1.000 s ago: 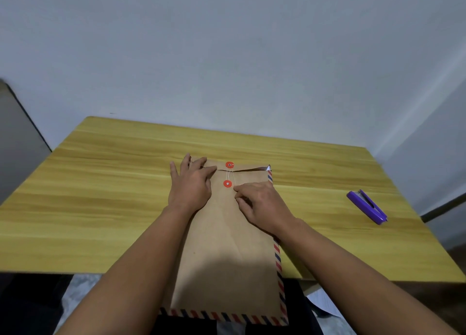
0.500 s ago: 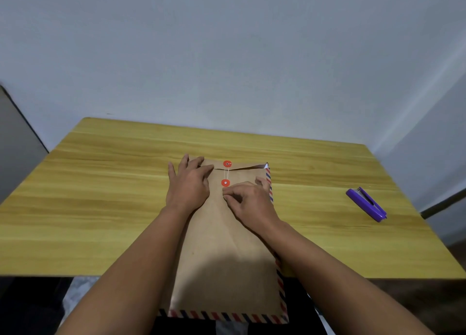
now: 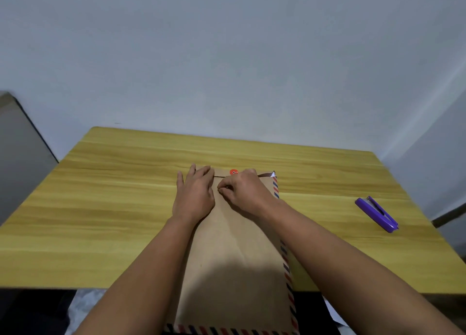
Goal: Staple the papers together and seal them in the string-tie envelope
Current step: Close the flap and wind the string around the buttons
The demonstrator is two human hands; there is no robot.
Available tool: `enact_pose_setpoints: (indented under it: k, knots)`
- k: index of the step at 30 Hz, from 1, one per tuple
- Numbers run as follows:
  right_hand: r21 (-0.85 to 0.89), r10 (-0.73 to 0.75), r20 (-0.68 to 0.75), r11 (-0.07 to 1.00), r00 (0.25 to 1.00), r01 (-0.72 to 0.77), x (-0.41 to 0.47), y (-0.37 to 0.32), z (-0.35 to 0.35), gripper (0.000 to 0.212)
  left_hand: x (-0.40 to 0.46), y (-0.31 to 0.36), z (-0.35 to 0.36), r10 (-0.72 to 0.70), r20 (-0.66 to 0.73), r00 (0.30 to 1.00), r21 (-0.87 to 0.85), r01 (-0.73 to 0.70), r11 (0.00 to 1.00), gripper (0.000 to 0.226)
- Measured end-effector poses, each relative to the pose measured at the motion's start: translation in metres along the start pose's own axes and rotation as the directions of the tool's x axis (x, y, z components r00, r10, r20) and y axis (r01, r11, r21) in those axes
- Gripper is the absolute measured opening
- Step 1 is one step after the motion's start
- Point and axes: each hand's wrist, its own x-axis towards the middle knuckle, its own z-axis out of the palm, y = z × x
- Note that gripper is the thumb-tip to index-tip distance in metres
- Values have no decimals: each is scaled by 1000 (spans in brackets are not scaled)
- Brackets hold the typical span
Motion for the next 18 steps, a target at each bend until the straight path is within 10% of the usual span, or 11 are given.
enact_pose_setpoints:
  k: [18]
  knots:
    - [-36, 90, 168, 996, 982, -85, 68, 47, -19, 12, 1, -2, 4, 5, -11, 1000, 29, -4, 1000, 51]
